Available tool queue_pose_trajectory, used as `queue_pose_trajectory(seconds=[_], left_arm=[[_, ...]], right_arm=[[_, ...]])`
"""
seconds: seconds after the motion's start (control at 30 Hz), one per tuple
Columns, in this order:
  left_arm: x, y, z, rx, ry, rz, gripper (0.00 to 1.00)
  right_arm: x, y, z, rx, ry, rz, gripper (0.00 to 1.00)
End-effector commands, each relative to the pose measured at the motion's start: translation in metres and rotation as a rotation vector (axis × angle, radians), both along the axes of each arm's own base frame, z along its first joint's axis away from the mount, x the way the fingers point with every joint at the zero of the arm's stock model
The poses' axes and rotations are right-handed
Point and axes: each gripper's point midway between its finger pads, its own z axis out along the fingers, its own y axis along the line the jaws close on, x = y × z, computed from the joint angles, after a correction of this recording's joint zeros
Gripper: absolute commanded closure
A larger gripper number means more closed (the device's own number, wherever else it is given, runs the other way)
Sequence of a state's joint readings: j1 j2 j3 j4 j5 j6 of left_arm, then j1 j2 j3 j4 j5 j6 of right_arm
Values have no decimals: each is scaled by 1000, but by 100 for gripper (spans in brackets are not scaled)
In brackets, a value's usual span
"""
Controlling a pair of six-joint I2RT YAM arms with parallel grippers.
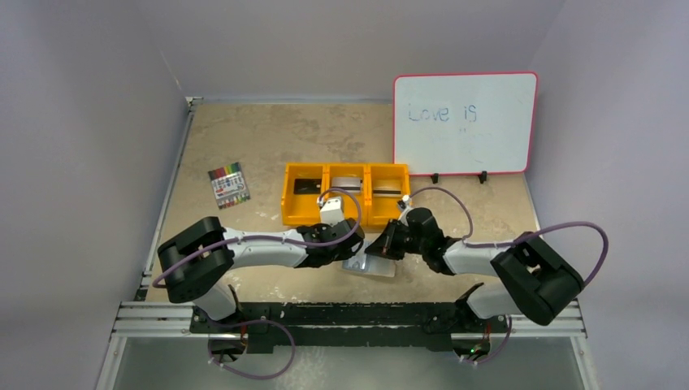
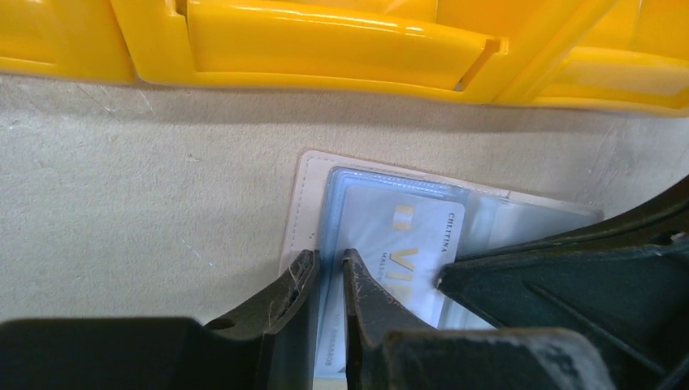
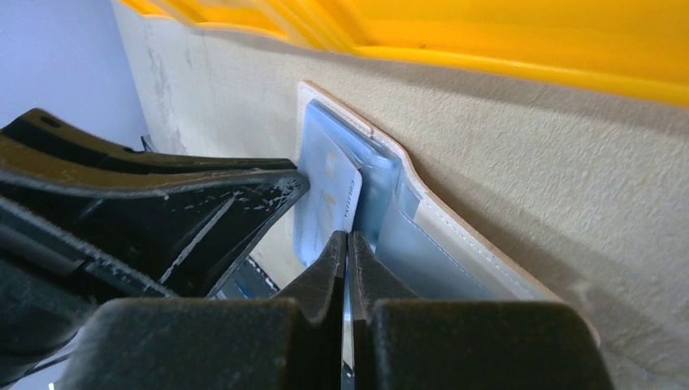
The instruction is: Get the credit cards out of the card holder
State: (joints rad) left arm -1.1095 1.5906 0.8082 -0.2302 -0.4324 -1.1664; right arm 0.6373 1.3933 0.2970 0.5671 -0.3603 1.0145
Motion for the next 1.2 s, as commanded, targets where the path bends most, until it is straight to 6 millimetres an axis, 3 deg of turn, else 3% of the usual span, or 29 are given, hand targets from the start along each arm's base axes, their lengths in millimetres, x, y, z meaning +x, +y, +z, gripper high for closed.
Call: queue_pose_trajectory(seconds=[0.0, 0.3, 0.53, 0.7, 0.83, 1.07, 1.17], left_arm=[[-11, -2, 0, -4, 22, -23, 100], [-22, 5, 1, -25, 13, -17, 100], [-26, 5, 20, -55, -53, -15, 100], [-25, 1, 37, -95, -104, -21, 83], [-26, -3, 41, -92, -120, -42, 75], [-32, -28, 41, -106, -111, -138, 76], [-34, -30, 32, -92, -84, -135, 79]], right_arm=[[0, 4, 23, 52, -62, 3, 100], [-17, 0, 12, 33, -38, 71, 100], [-33, 7, 13, 68, -67, 210, 100], [-31, 7, 2, 30, -52, 230, 100], [-28, 11, -2, 29, -46, 240, 100], [-26, 11, -7, 27, -20, 221, 100], [-25, 10, -6, 23, -21, 206, 100]])
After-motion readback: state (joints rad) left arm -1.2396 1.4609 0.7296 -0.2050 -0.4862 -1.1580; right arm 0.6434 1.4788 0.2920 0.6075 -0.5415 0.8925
